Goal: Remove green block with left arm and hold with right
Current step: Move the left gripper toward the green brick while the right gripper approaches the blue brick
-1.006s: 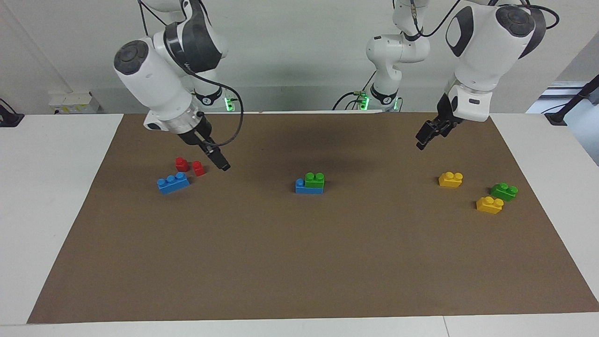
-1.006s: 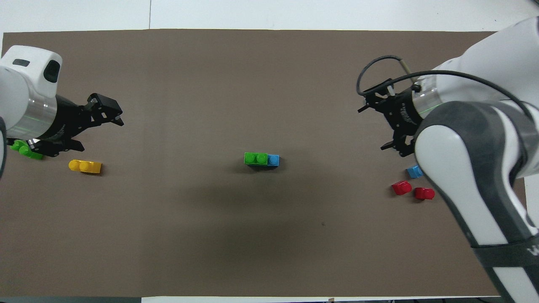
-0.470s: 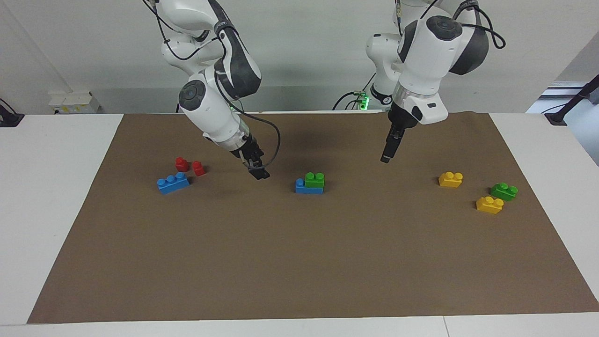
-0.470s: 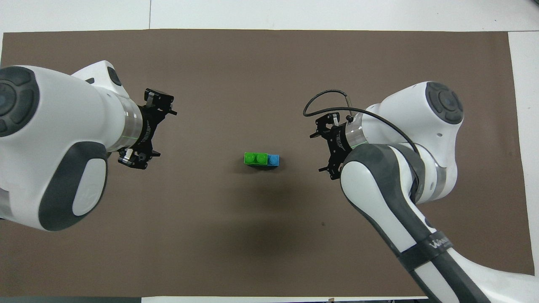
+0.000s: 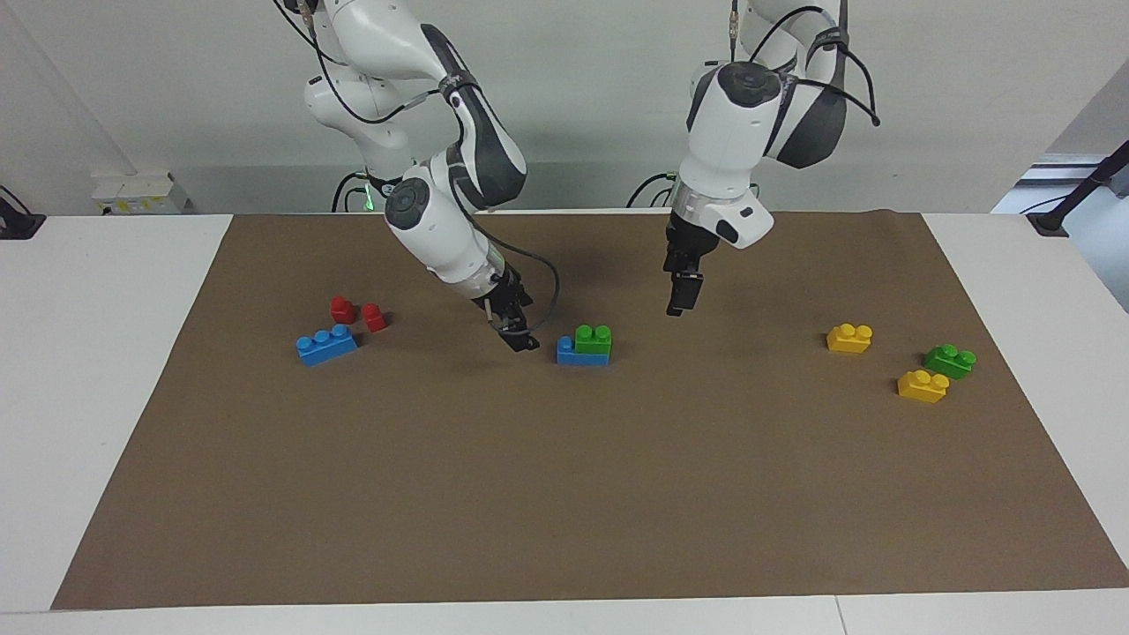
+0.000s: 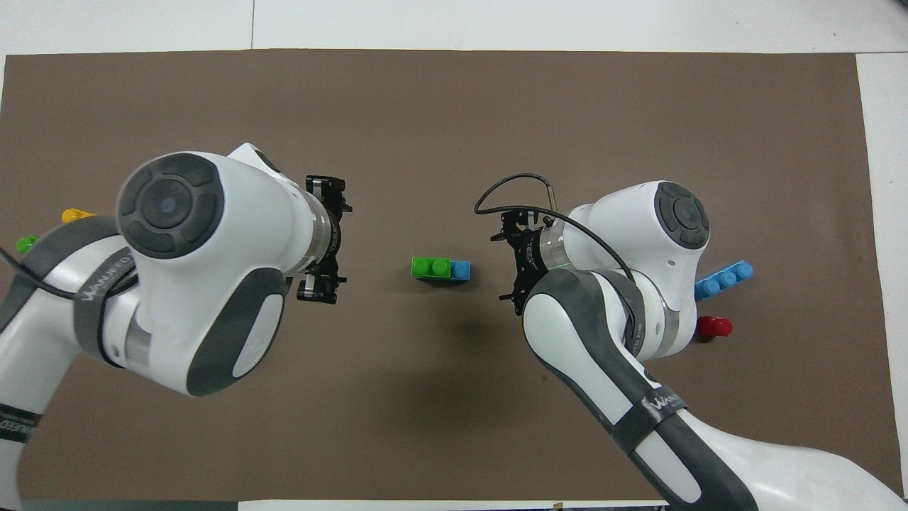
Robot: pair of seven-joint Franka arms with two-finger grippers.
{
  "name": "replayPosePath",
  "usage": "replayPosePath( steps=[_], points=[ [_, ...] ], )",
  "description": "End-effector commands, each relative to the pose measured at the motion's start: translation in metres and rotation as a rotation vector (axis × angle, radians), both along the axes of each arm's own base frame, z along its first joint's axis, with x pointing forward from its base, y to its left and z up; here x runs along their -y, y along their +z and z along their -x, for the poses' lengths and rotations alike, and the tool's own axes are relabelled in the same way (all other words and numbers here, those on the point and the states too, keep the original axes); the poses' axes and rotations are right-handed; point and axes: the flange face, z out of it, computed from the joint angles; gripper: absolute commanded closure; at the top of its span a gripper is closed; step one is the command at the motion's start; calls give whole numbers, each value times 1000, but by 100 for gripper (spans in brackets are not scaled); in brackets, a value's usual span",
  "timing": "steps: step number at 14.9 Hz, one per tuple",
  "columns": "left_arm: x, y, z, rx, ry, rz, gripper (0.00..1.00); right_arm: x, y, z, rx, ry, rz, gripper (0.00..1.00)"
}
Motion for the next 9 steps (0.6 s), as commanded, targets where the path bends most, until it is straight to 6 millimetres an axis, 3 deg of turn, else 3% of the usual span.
replayPosePath(
  steps=[1, 3, 9],
  points=[
    [25, -27, 3, 13, 85, -14, 0, -14, -18, 2, 10, -41, -11, 5],
    [48, -52, 7, 16, 114, -37, 0, -21, -24, 2, 22, -59, -19, 5],
    [67, -84, 10, 8, 169, -52, 0, -30, -41, 0, 53, -95, -20, 5]
  ],
)
